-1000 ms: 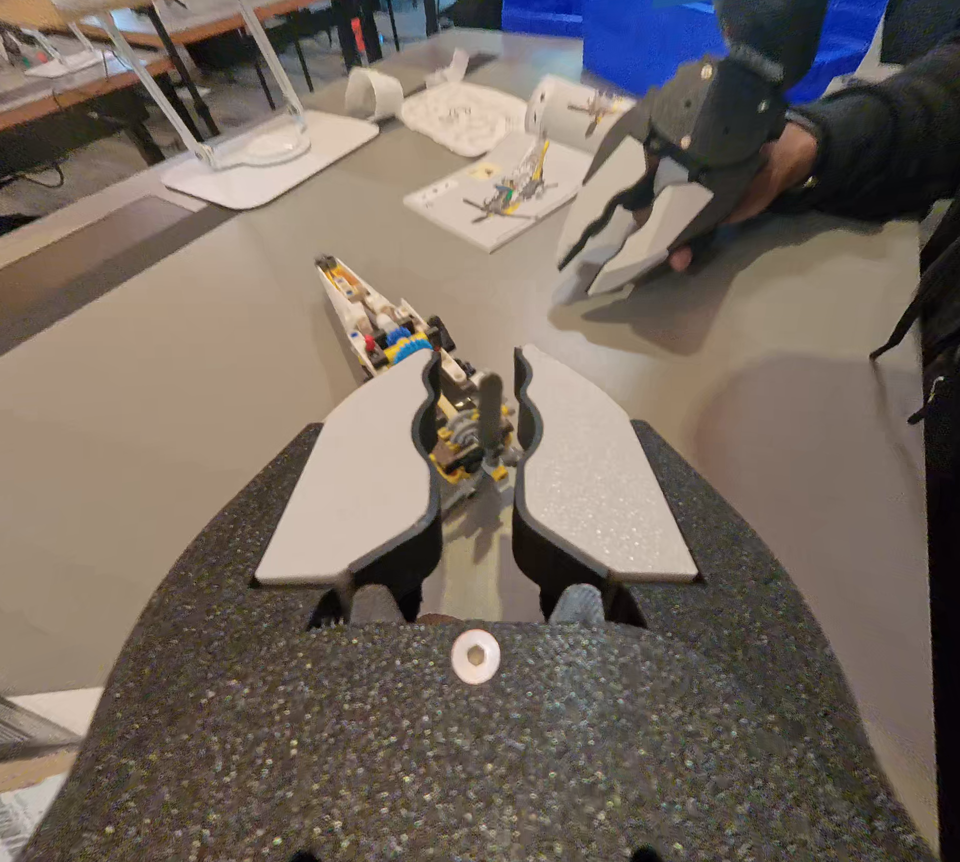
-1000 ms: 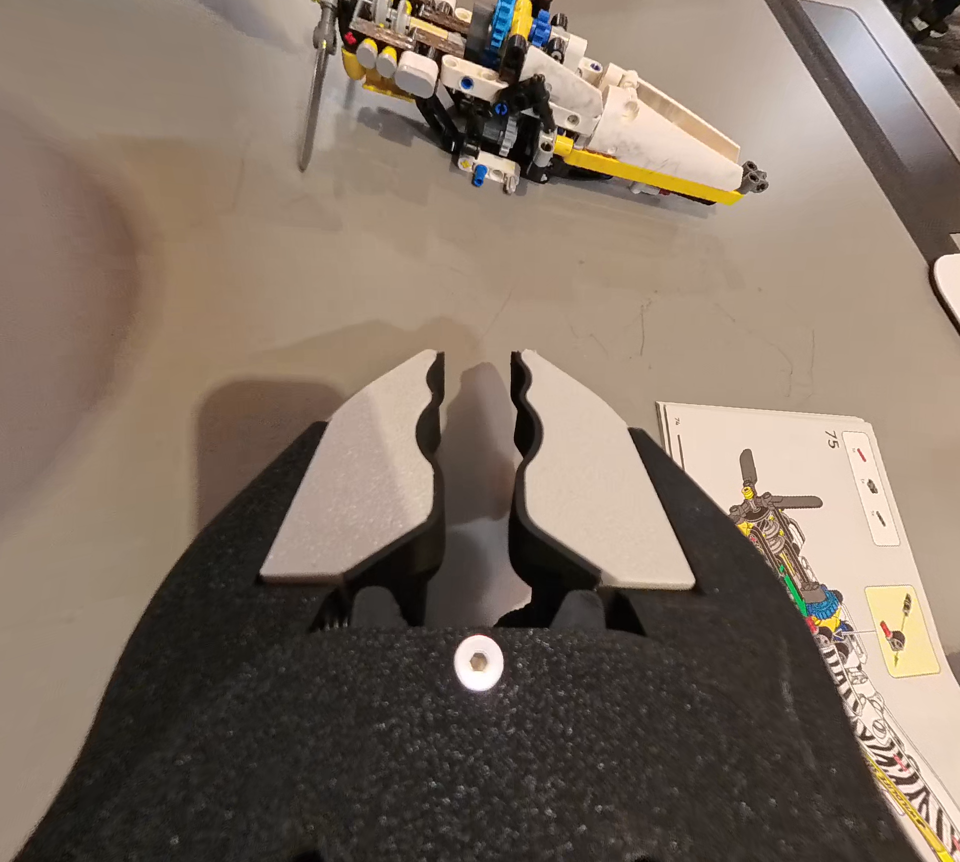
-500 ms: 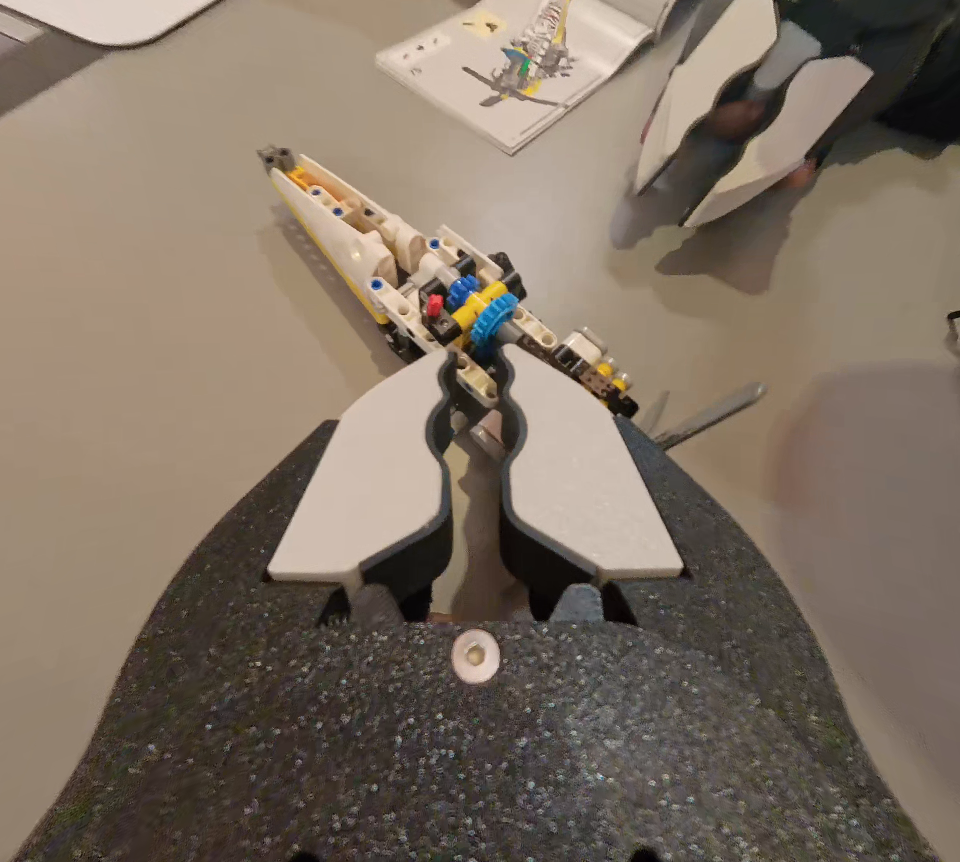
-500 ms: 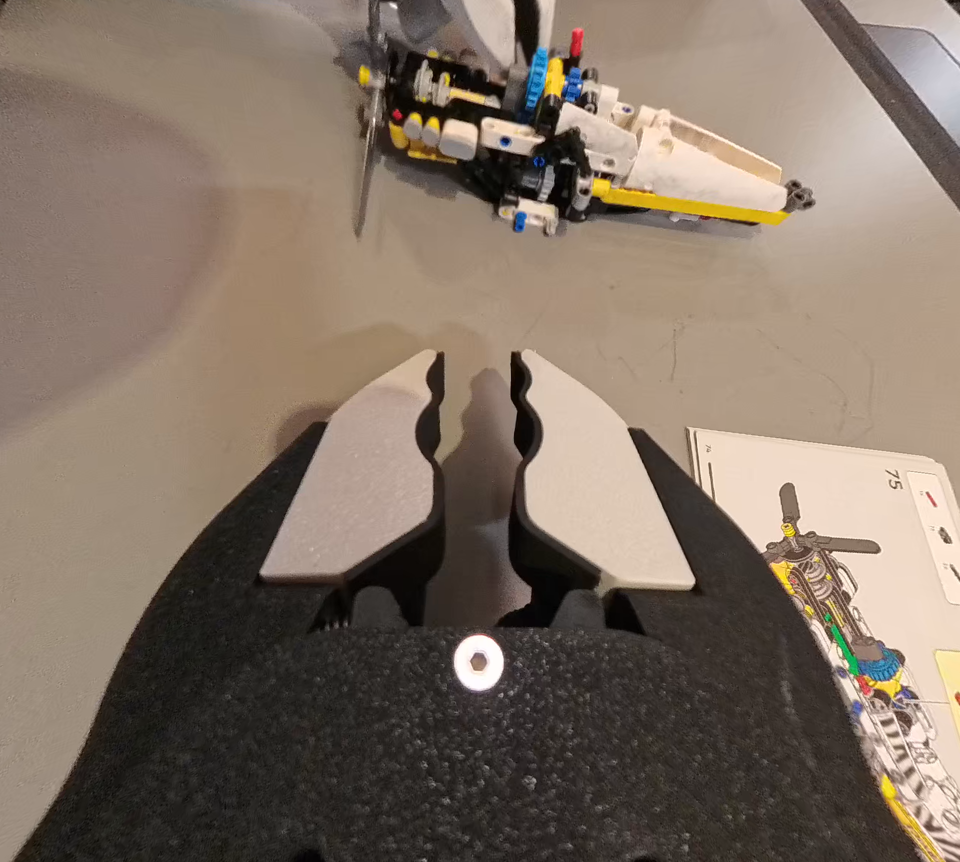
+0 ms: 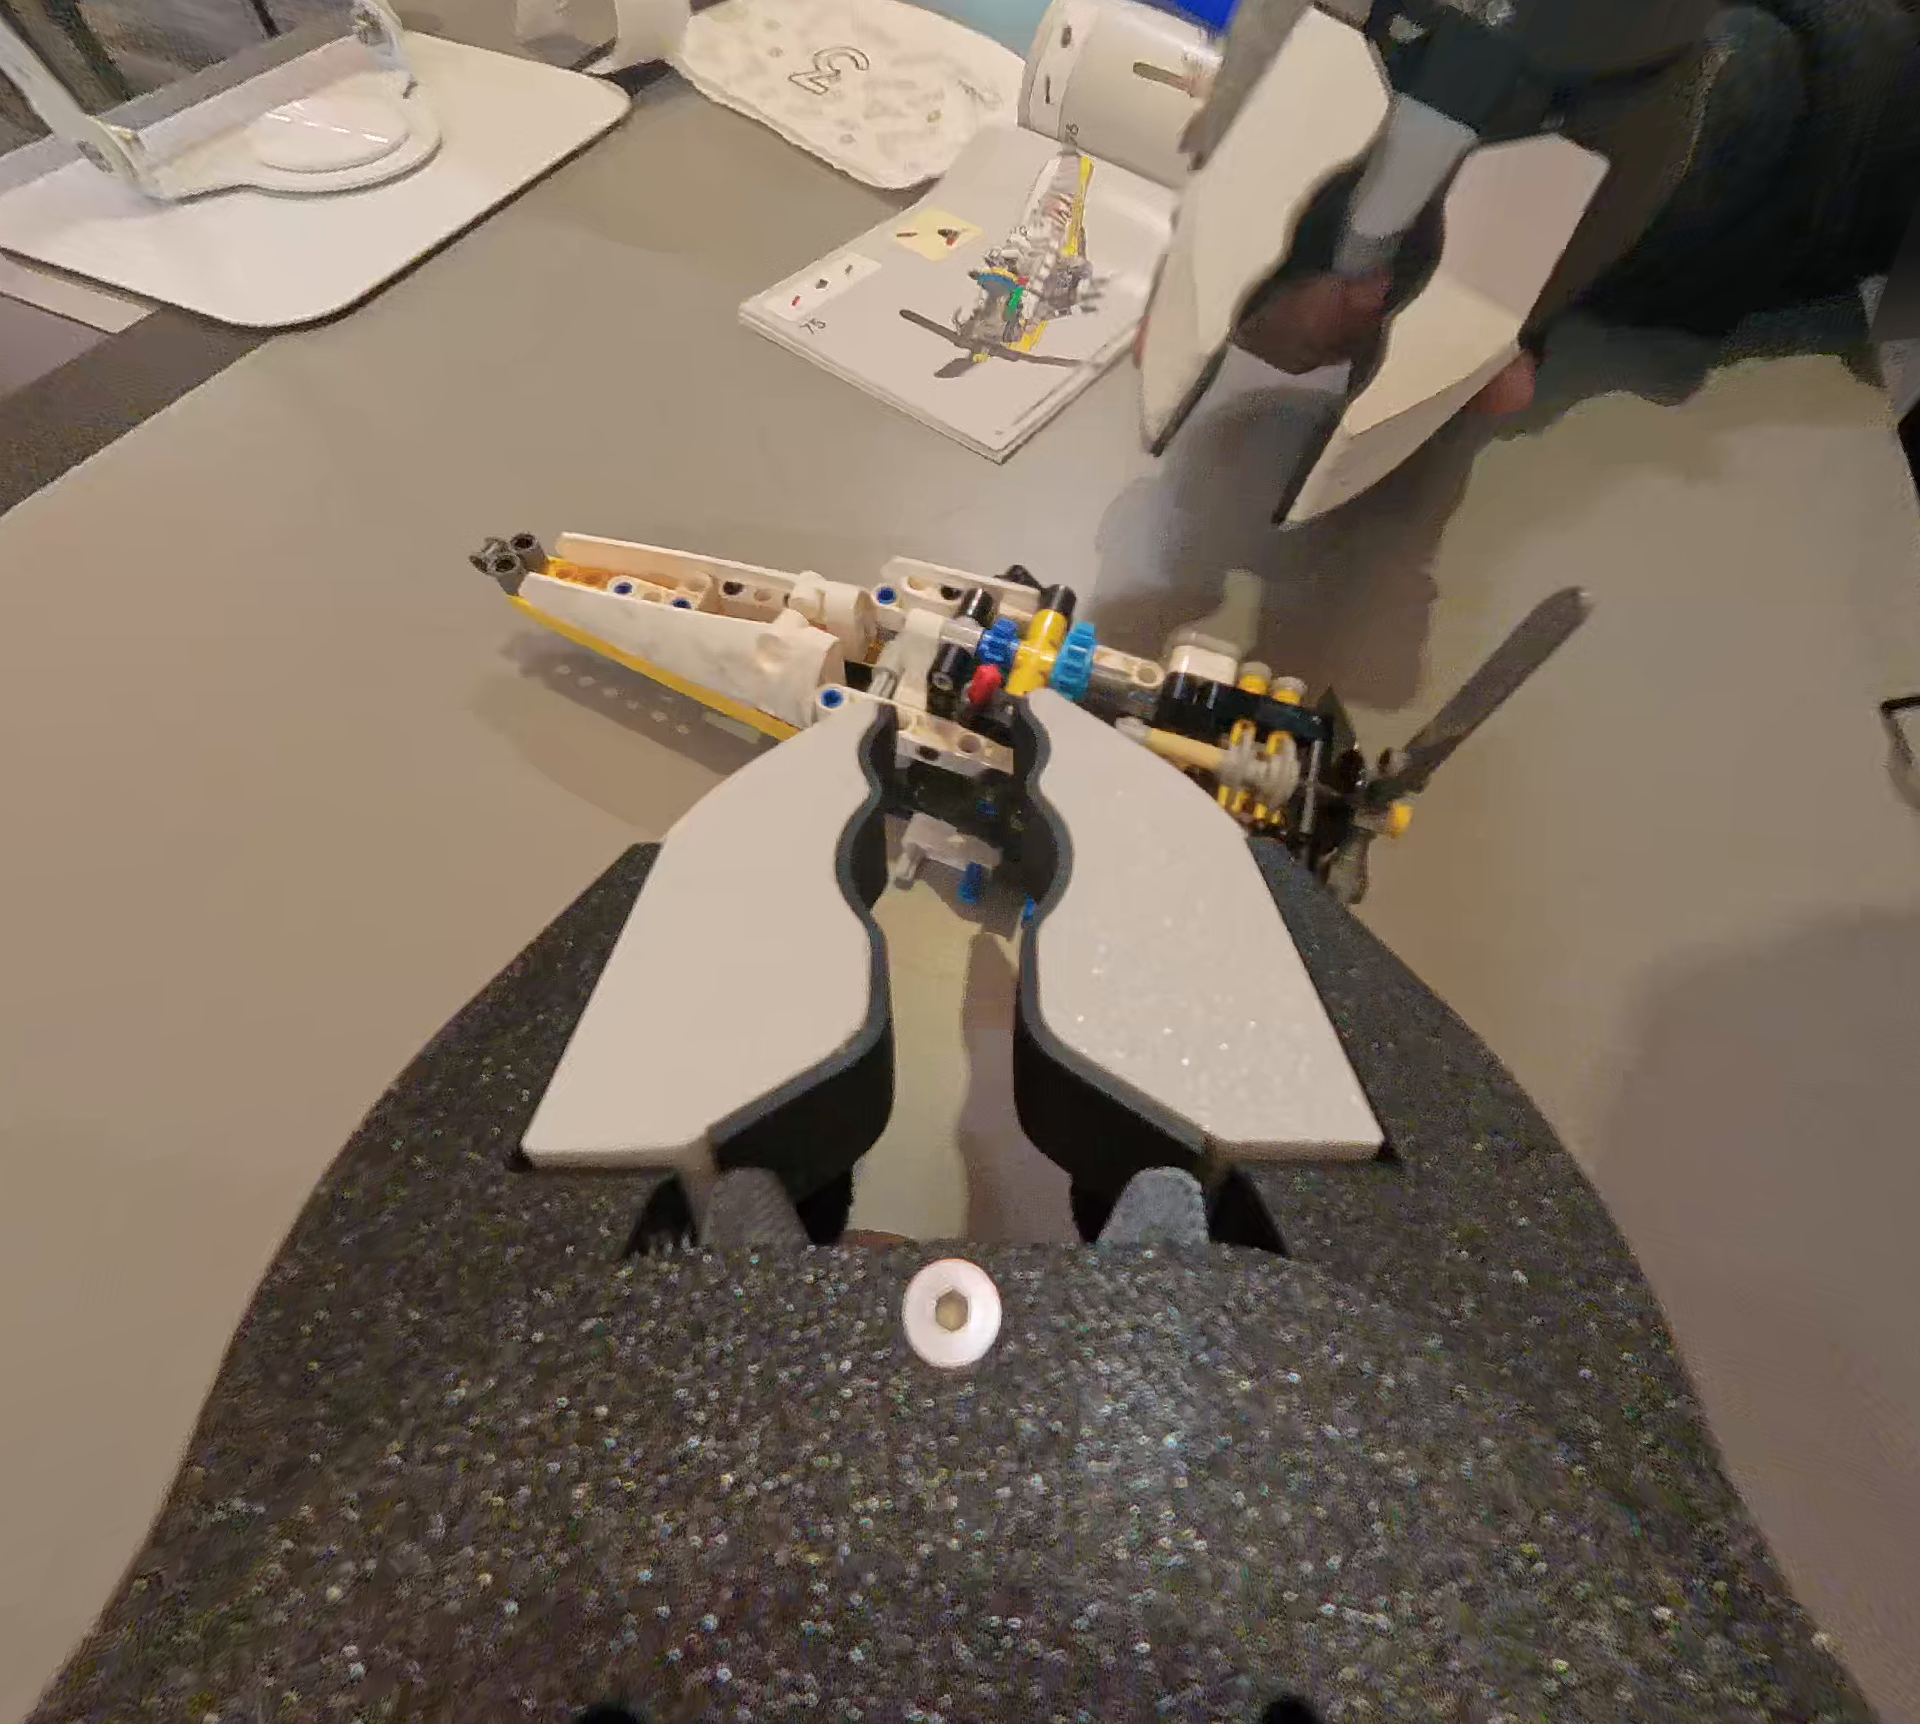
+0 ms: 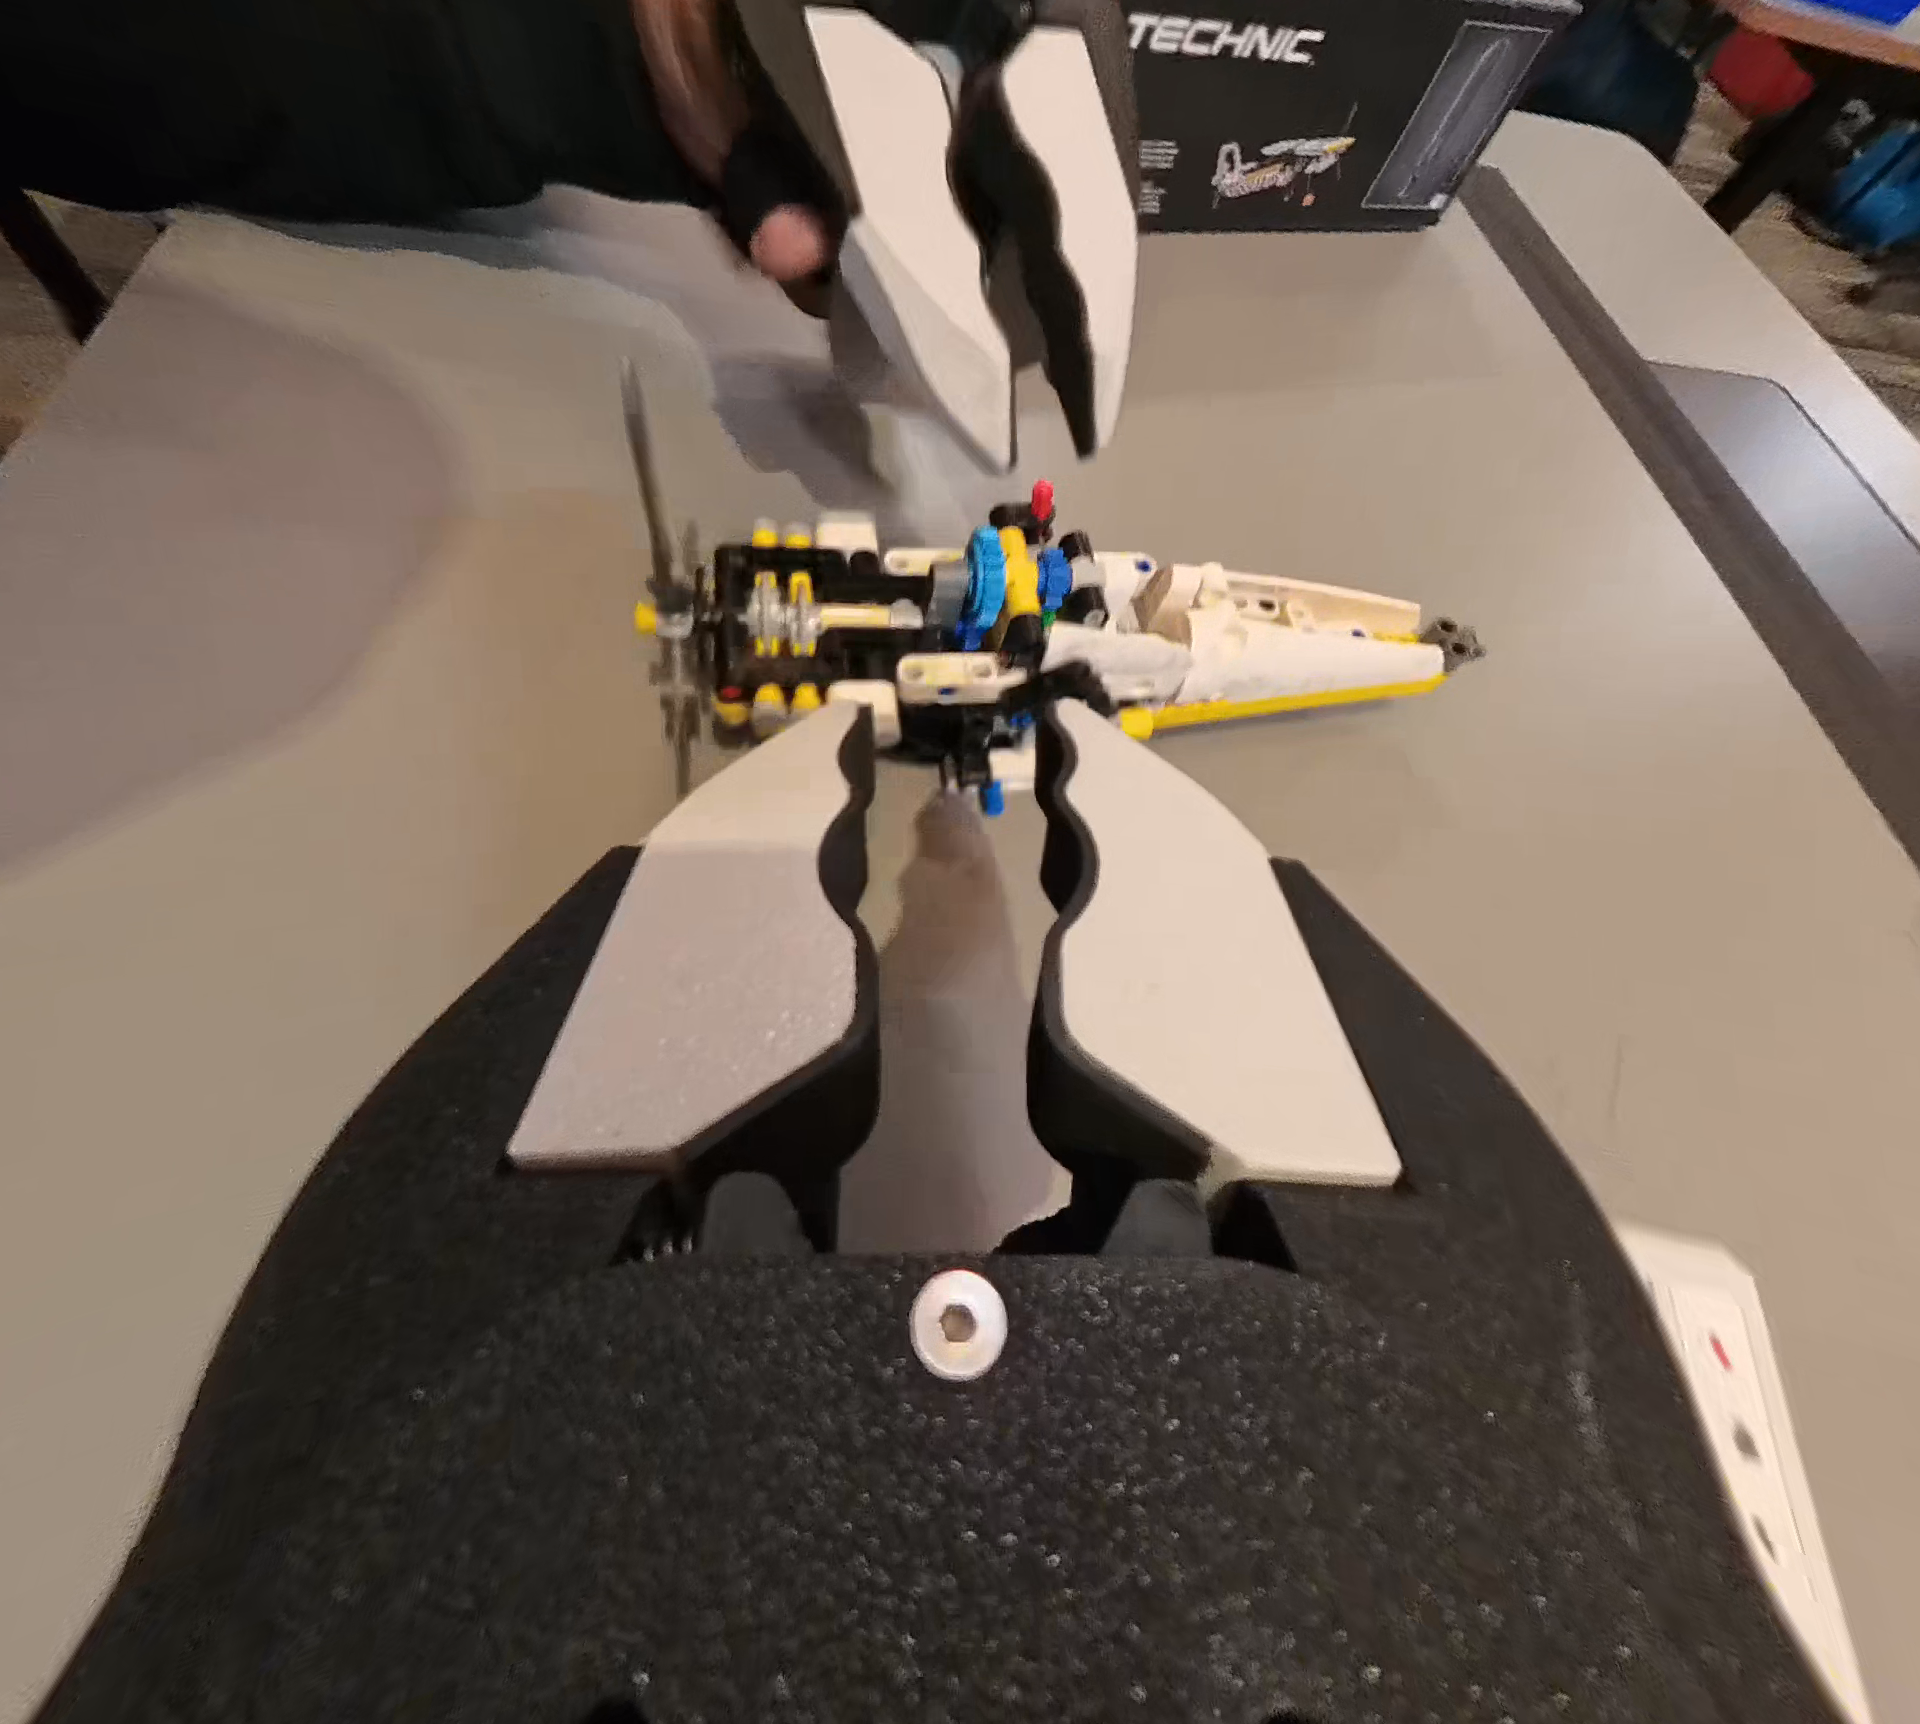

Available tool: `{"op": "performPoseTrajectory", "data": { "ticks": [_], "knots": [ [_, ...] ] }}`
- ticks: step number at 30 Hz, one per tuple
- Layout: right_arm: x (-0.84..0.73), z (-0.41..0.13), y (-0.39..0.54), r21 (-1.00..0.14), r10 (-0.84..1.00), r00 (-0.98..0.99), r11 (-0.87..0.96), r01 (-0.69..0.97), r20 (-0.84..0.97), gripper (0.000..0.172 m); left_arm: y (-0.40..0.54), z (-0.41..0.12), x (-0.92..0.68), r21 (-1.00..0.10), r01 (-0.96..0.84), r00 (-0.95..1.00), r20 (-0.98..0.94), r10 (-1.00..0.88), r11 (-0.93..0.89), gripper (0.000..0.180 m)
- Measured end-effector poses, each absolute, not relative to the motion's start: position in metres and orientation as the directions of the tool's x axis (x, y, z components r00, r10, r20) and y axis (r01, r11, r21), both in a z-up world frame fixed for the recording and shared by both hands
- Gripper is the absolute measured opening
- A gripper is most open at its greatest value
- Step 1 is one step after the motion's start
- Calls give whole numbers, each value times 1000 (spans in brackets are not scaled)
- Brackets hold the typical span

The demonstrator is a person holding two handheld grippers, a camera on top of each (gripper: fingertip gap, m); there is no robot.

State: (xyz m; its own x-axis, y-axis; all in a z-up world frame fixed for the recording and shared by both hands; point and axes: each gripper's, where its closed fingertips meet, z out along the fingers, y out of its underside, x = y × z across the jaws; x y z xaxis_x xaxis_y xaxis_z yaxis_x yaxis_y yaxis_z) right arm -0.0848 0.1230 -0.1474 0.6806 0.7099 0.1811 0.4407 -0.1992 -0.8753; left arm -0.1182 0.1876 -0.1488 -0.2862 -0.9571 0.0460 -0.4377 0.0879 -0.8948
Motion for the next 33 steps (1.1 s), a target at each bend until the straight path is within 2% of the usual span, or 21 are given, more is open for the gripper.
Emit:
{"op": "performPoseTrajectory", "data": {
  "ticks": [5,12,24,33],
  "knots": [
    [-104,-151,152,-873,769,629,-224,433,115,48,177,-162,-114,-867,-441,-427,-25,-904,232,25],
    [-114,-160,175,-854,790,602,-227,469,121,47,178,-170,-108,-873,-406,-481,-47,-875,270,25],
    [-105,-166,177,-811,803,578,-234,535,149,56,175,-172,-104,-879,-332,-503,-141,-853,341,18],
    [-107,-172,171,-827,836,544,-256,500,70,53,170,-168,-100,-885,-281,-538,-174,-825,371,18]
  ]
}}
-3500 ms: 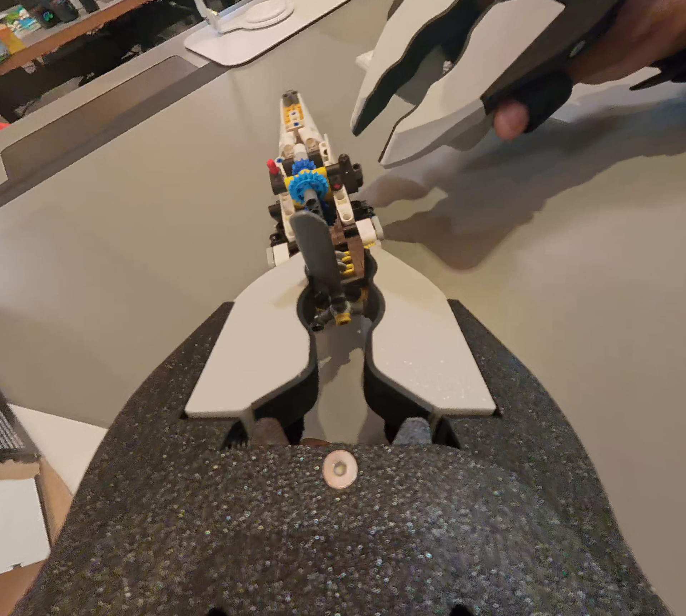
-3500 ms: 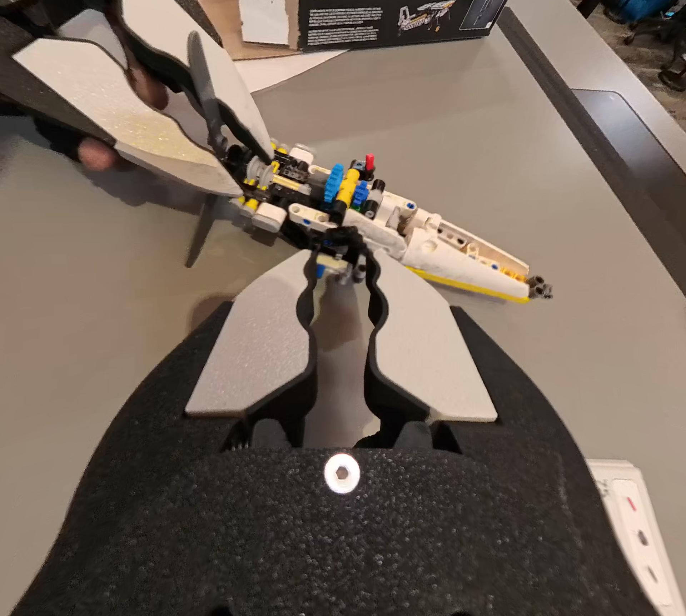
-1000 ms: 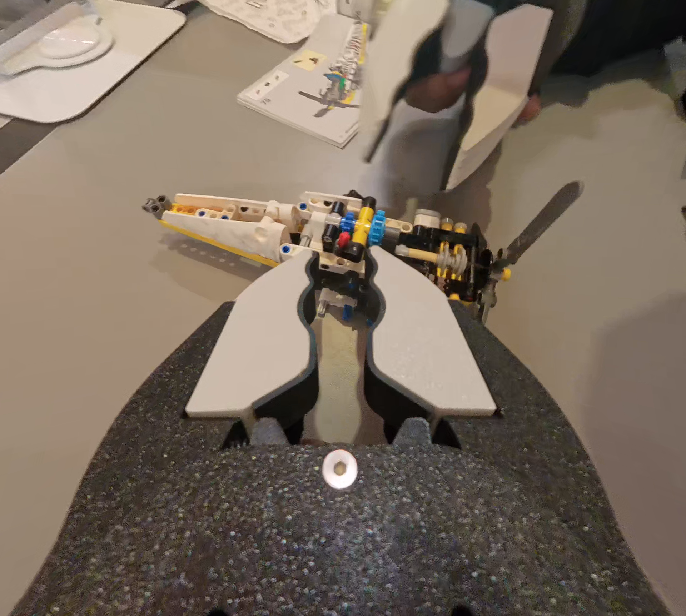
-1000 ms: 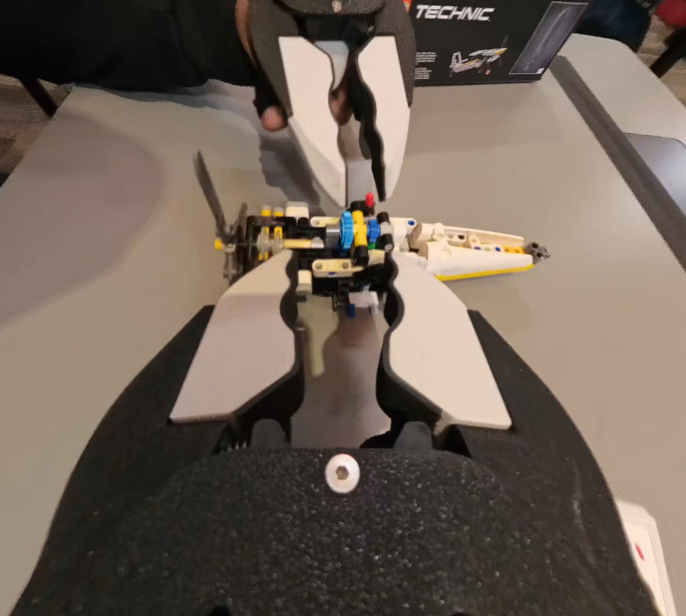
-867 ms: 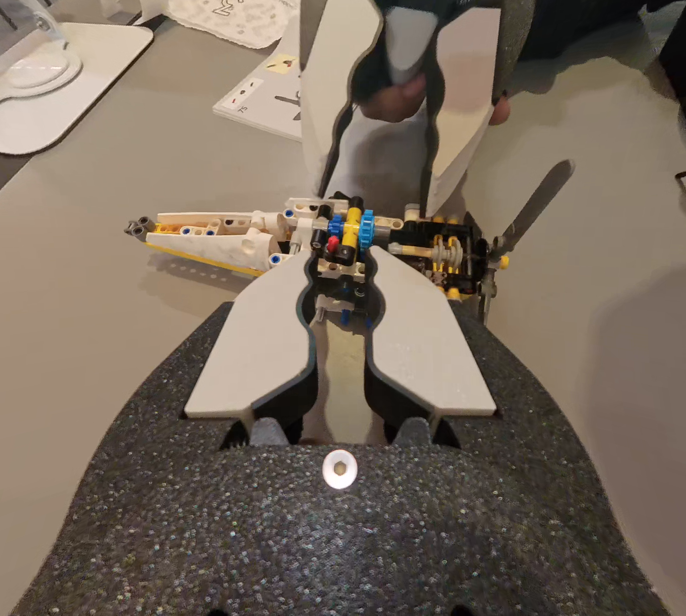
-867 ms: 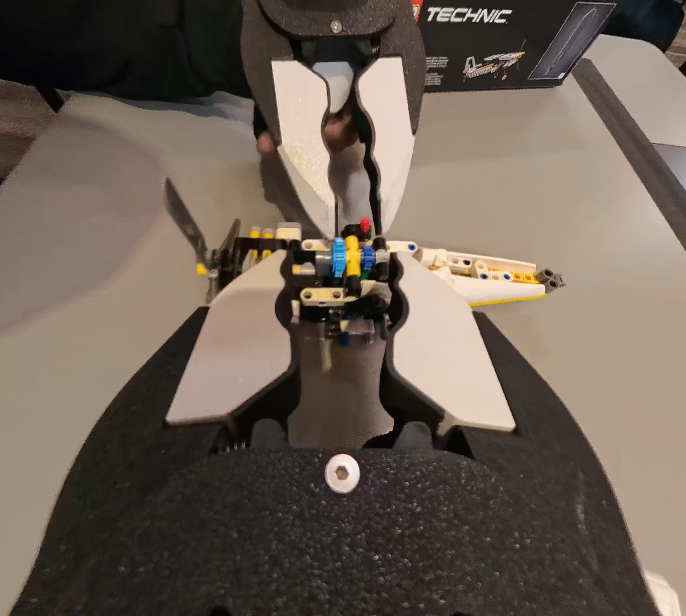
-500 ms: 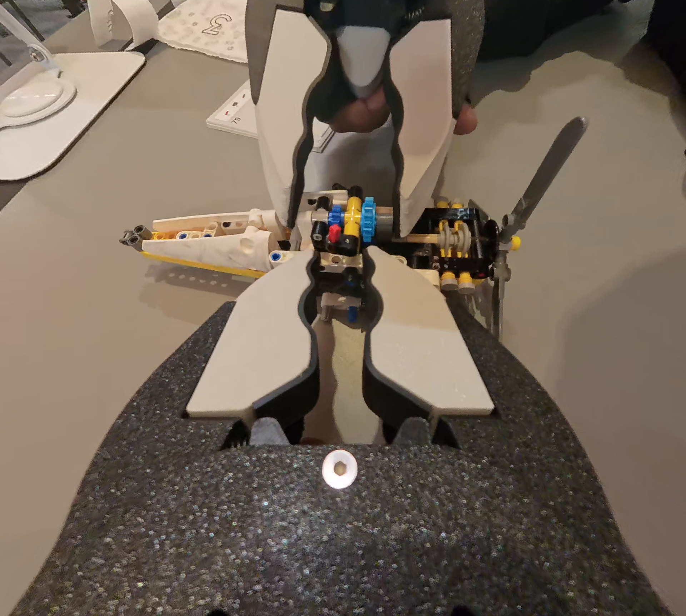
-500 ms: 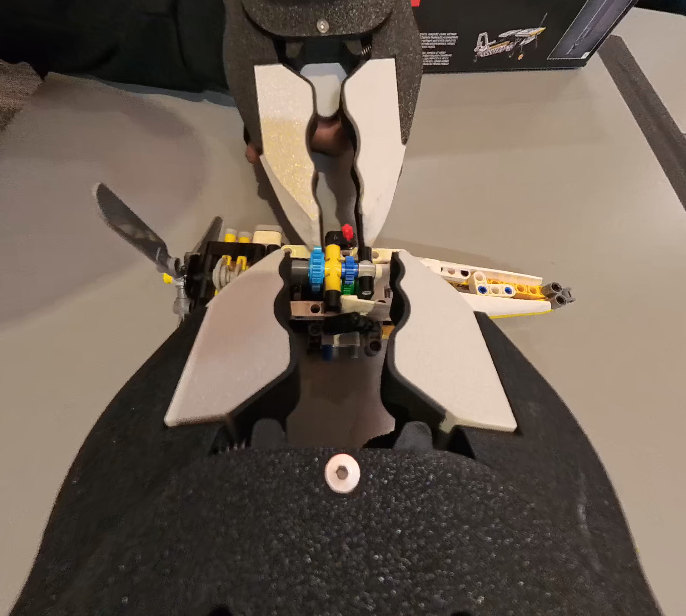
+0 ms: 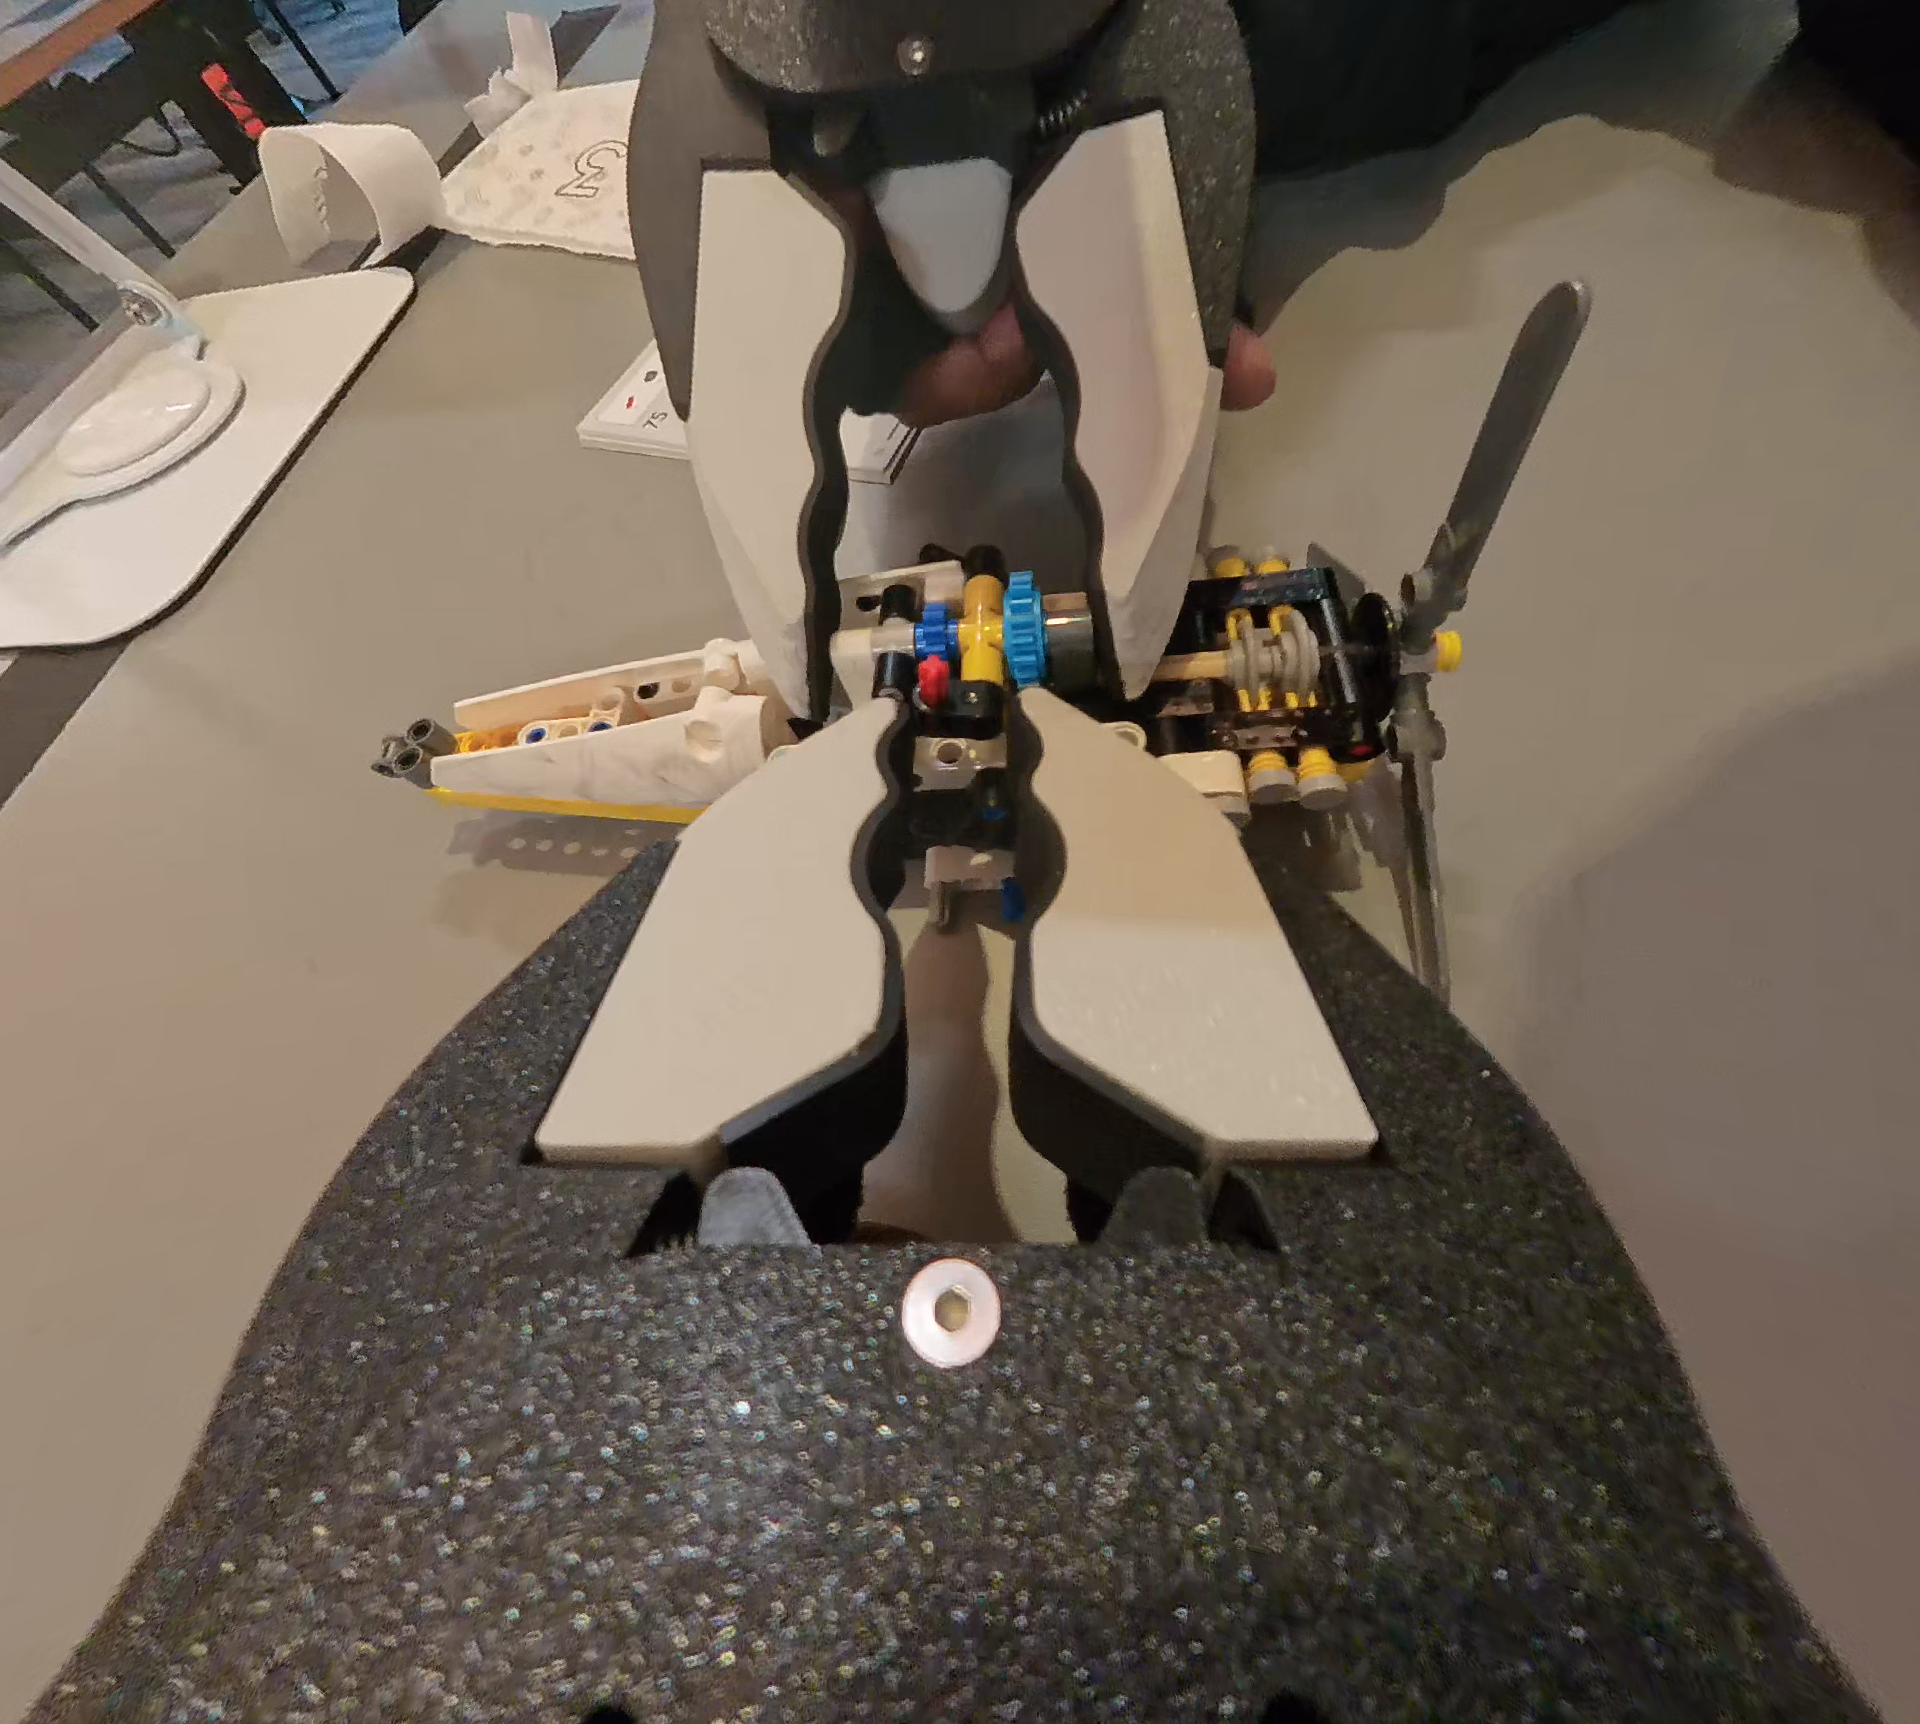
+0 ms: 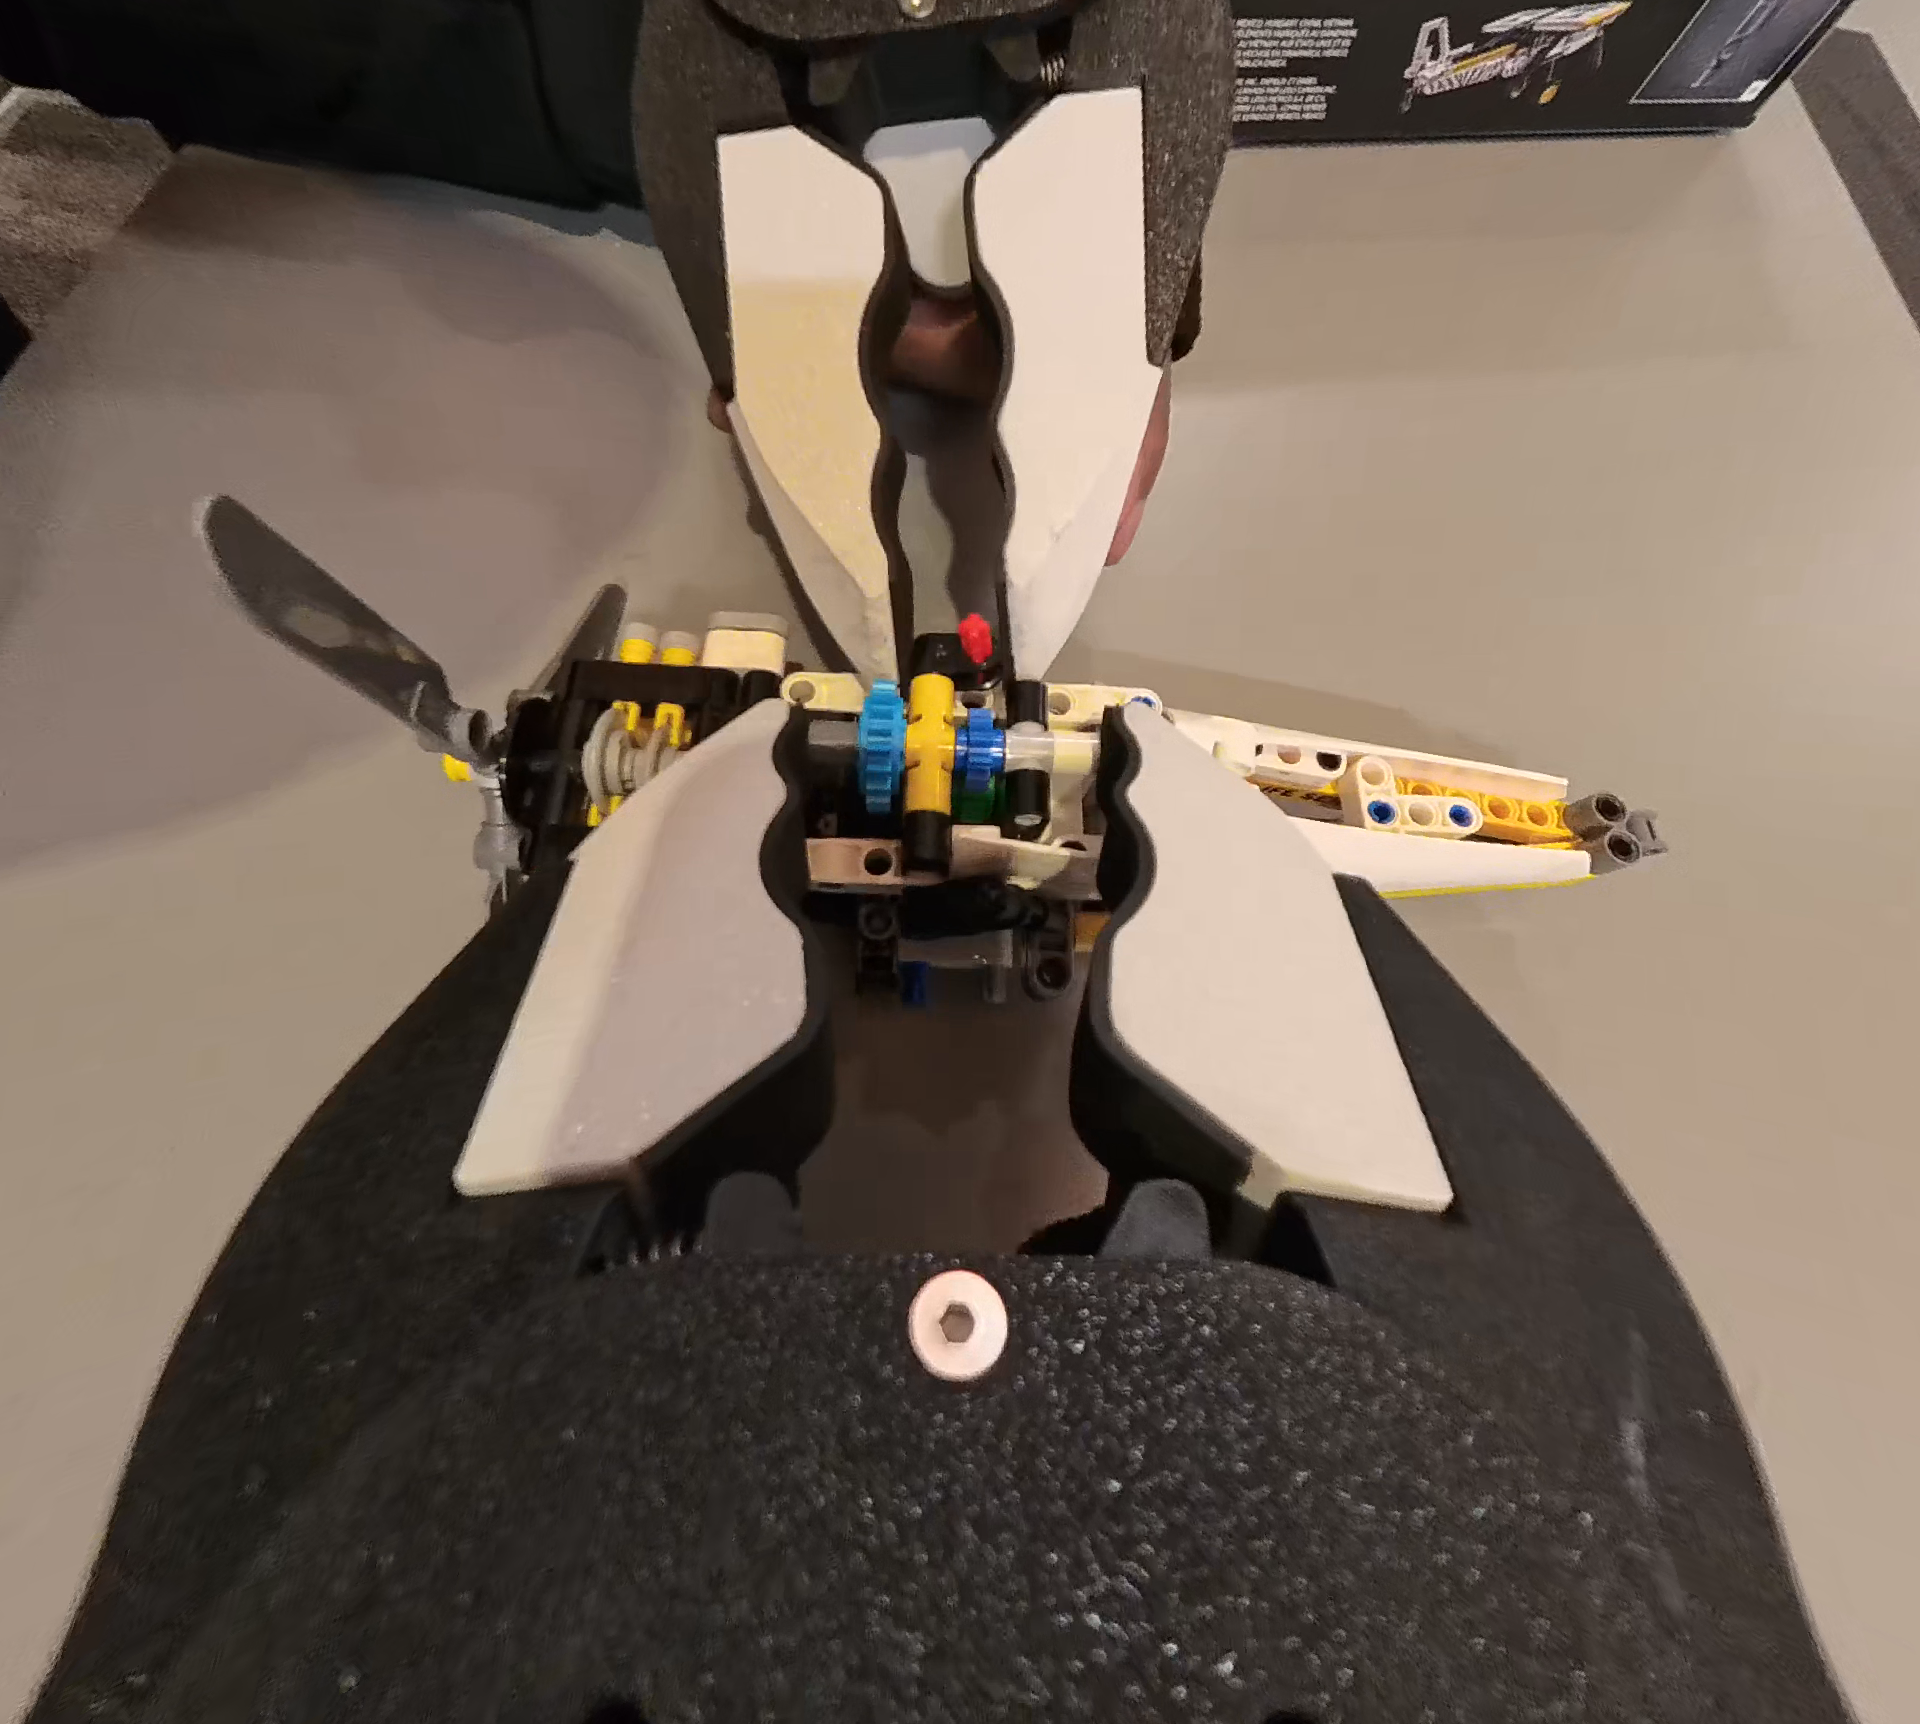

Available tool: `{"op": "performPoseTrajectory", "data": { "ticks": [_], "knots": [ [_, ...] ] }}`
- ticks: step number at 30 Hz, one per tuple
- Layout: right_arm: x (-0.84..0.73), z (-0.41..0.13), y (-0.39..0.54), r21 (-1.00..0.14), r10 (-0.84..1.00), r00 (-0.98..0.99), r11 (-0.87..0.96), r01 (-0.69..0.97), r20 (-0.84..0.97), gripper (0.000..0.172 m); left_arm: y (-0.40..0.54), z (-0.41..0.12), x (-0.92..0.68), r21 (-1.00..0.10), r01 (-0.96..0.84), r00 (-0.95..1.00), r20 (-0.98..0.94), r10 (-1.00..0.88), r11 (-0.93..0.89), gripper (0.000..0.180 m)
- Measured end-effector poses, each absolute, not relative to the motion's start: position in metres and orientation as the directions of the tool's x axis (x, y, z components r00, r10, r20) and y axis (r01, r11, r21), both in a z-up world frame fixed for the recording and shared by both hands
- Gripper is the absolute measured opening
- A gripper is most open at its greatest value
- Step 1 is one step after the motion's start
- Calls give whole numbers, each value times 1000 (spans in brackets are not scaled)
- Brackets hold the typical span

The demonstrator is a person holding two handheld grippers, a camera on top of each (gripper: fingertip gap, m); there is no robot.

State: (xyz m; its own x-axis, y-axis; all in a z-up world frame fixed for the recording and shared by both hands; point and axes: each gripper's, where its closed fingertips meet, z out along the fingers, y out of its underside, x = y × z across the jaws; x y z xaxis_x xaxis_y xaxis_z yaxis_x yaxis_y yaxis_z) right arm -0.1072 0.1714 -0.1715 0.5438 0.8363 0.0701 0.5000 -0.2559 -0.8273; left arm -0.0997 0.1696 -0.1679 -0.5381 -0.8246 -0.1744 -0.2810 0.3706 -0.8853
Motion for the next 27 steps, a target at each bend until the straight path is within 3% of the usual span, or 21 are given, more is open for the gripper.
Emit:
{"op": "performPoseTrajectory", "data": {
  "ticks": [27],
  "knots": [
    [-111,-171,157,-877,873,485,-192,440,52,53,157,-169,-108,-880,-212,-573,-240,-783,425,16]
  ]
}}
